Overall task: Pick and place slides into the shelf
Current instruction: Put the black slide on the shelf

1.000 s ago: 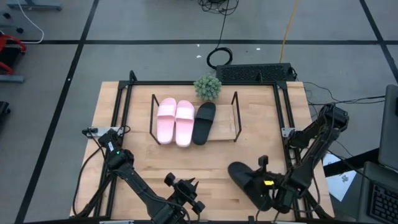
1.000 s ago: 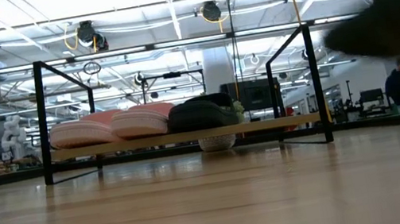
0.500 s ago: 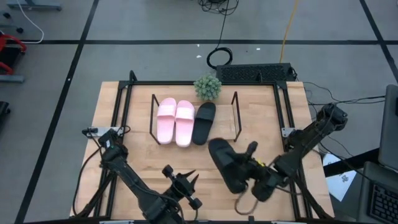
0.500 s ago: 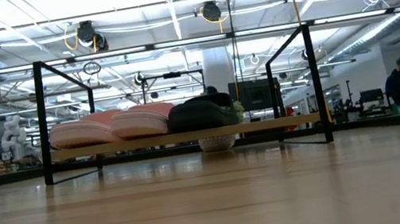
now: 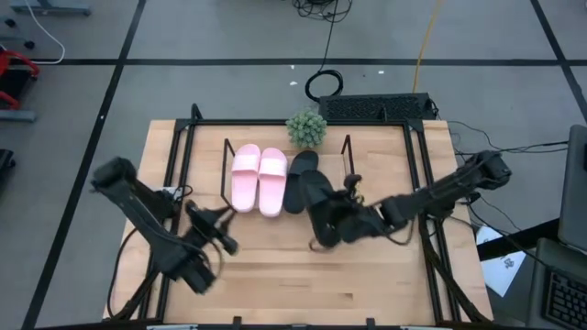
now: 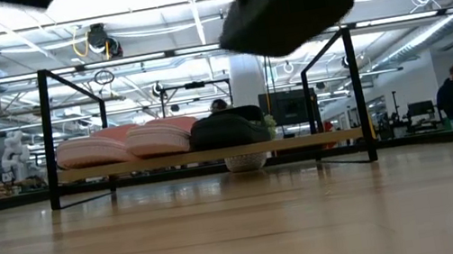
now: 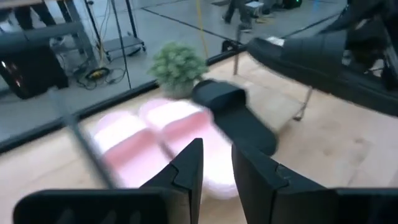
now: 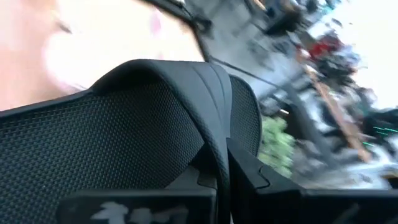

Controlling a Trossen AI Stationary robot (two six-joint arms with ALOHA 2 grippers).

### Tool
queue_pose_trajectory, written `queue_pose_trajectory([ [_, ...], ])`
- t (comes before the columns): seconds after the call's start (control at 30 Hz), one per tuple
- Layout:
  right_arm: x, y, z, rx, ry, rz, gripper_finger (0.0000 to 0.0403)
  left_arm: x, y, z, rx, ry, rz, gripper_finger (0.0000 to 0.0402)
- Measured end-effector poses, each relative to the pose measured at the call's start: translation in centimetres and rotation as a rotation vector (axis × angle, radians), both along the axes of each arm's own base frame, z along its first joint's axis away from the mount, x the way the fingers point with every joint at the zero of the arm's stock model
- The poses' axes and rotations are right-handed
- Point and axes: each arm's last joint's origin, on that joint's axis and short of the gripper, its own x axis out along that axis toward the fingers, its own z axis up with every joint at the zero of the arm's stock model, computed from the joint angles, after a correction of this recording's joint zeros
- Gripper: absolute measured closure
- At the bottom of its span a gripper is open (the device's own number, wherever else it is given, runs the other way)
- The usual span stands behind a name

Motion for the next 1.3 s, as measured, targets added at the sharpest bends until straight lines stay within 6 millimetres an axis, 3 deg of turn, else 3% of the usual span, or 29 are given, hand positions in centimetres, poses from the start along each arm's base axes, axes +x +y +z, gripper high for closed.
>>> queue_pose_trajectory([
  [0.17, 0.8, -3.3, -0.3, -0.032, -0.041, -0.145, 0.0402, -4.2, 3.0, -2.5, -0.063, -0.076, -0.007, 0.0314],
  [0.33, 1.1, -5.4, -0.5, 0.012, -0.083, -0.233, 0.0402, -6.0, 4.2, -4.1, -0.1, -0.108, -0.027, 0.0314],
  [0.73, 1.3, -6.7, -1.0, 0.144, -0.151, -0.289, 0.0403, -6.5, 4.3, -4.4, -0.065, -0.023, -0.06, 0.0314],
  [1.3, 0.2, -7.4, -2.9, 0.246, -0.084, -0.409, 0.0403, -7.1, 5.1, -3.9, 0.055, 0.099, -0.07, 0.0314],
])
